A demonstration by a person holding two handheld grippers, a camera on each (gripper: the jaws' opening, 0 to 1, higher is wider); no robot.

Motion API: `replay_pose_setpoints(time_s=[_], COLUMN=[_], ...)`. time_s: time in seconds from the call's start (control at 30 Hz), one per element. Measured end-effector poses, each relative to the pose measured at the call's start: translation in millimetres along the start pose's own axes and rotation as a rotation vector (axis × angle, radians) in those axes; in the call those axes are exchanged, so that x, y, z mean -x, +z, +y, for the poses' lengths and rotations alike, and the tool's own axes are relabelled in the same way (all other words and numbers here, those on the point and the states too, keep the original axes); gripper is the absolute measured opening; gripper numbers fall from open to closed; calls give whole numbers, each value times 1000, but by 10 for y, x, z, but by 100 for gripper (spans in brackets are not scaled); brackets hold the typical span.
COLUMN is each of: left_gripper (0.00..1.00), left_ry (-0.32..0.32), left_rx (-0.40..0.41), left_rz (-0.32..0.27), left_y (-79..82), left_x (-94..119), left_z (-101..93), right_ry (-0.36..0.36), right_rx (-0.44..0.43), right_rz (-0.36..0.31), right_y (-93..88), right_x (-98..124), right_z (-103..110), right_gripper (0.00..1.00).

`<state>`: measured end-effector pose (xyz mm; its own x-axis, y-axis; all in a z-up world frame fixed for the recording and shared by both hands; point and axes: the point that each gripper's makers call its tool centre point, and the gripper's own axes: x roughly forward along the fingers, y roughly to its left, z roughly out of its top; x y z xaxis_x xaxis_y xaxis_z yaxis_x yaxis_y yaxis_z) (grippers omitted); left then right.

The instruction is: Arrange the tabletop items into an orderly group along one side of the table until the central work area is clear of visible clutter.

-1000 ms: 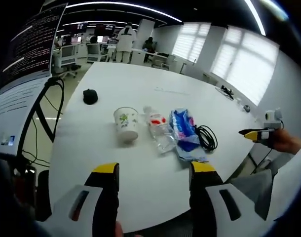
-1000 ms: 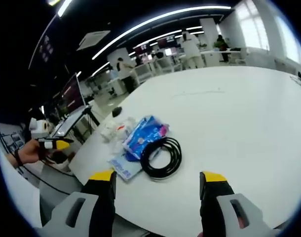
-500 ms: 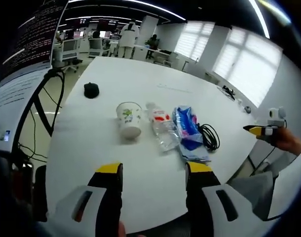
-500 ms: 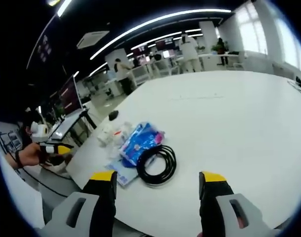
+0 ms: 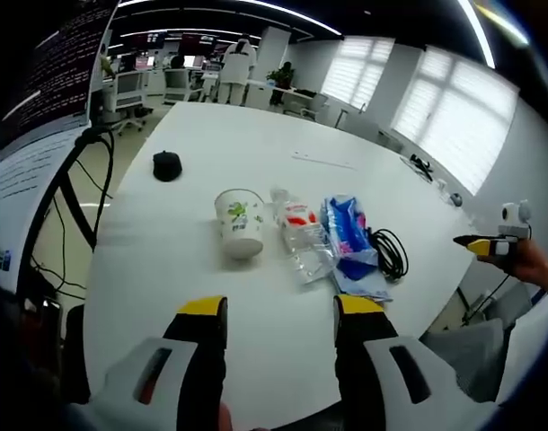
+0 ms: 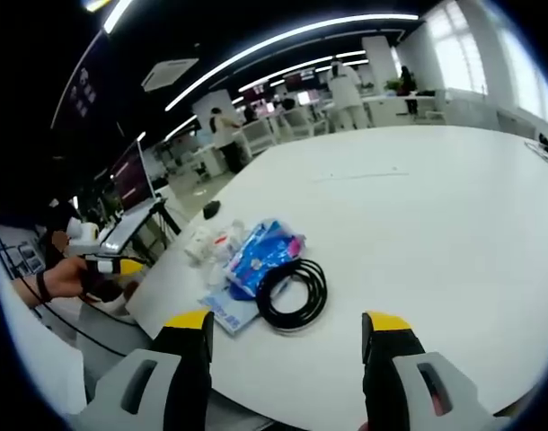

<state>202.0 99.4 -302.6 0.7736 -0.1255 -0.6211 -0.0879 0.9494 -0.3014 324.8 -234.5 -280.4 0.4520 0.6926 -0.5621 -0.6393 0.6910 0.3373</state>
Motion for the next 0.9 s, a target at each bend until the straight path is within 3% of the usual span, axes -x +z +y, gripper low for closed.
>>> replay_pose_setpoints(time_s=[0.4, 0.6, 0.9], left_gripper=[45, 44, 41], left_ry=[26, 37, 80], left_rx=[31, 30, 91], left_rz=[-27, -35, -60], left_y=[87, 133, 231], left_x=[-21, -109, -291], left_z=[99, 123, 215], right_ry=[0, 2, 7], right_rx=[-1, -4, -10], right_rz=[-4, -2, 6], right_y=[5, -17, -79], right_x=[45, 66, 102], right_z=[-82, -90, -74], right_gripper=[68, 67, 67])
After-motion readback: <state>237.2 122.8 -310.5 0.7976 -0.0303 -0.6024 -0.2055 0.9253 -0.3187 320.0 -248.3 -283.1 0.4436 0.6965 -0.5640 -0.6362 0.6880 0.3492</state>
